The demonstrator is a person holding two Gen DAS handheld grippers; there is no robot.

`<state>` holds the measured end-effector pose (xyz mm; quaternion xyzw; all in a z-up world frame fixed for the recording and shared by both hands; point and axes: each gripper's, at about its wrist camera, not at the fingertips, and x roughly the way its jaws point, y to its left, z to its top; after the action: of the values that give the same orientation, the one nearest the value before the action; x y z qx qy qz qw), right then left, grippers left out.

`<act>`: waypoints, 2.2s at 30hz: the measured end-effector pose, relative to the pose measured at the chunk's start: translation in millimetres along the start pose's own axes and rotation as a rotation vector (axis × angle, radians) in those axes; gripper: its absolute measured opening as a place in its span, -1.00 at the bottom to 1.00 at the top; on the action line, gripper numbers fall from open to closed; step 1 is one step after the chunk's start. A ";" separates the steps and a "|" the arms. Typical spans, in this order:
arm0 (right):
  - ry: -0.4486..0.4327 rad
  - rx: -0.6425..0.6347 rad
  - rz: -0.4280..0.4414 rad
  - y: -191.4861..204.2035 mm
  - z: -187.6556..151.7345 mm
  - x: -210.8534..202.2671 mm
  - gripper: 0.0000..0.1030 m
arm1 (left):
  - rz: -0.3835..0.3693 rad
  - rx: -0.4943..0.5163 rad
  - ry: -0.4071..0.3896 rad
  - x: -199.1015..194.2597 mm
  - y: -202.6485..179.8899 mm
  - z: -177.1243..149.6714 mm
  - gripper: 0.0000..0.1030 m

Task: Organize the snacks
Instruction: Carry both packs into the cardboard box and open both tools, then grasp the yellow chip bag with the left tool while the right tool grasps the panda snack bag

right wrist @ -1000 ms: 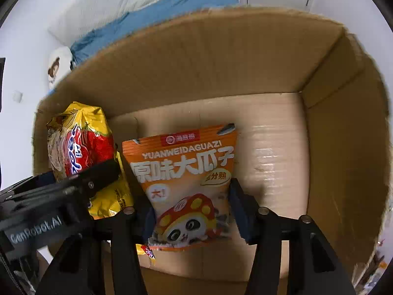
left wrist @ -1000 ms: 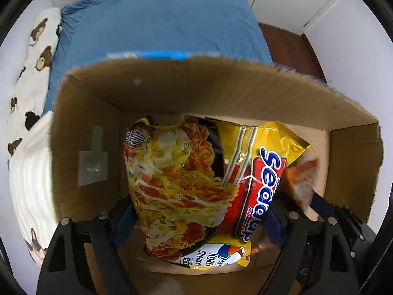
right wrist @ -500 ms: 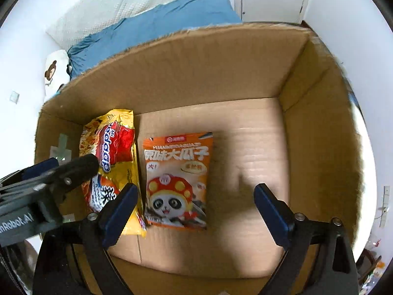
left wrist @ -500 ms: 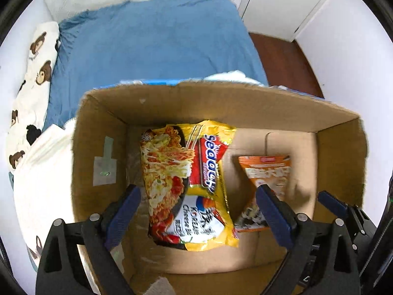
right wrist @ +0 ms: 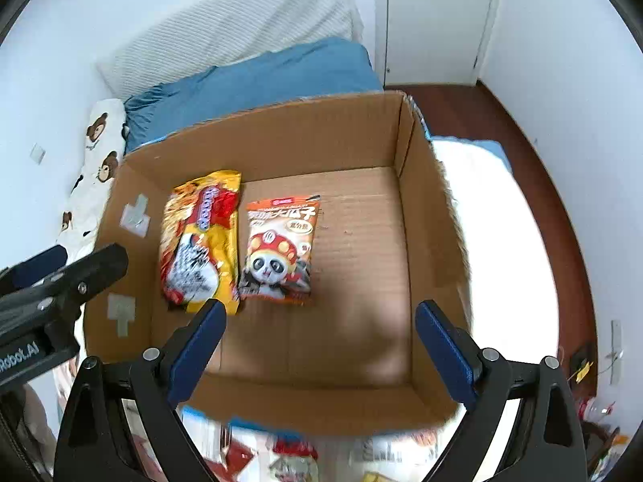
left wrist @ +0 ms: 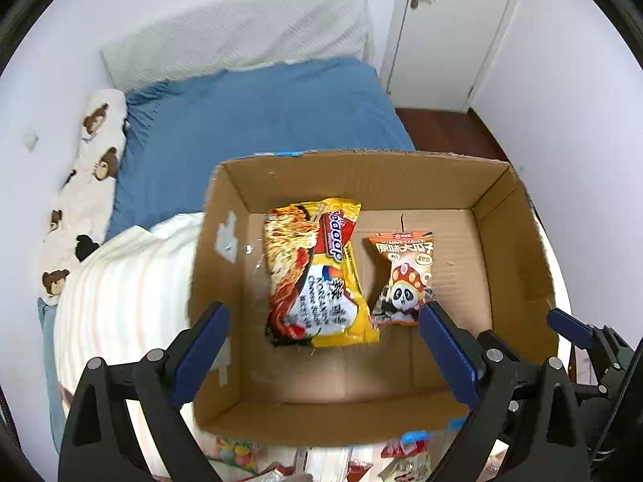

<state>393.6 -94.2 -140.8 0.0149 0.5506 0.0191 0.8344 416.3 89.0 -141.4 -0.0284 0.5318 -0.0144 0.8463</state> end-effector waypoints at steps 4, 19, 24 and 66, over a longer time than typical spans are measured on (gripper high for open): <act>-0.053 -0.034 -0.003 8.6 -18.2 -33.5 0.89 | 0.016 -0.002 -0.056 -28.7 4.8 -16.9 0.87; -0.136 -0.048 0.078 26.1 -99.4 -124.6 0.89 | 0.057 -0.004 -0.162 -118.5 12.1 -98.8 0.87; -0.065 -0.034 0.111 13.8 -144.2 -119.3 0.89 | 0.050 -0.042 -0.103 -113.9 12.9 -146.6 0.87; 0.480 -0.473 0.003 -22.2 -297.5 50.3 0.24 | -0.043 -0.078 0.494 96.1 -32.0 -368.5 0.44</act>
<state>140.1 -112.7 -305.0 -0.1830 0.7116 0.1506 0.6614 126.3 39.8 -385.4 -0.0680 0.7219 -0.0186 0.6884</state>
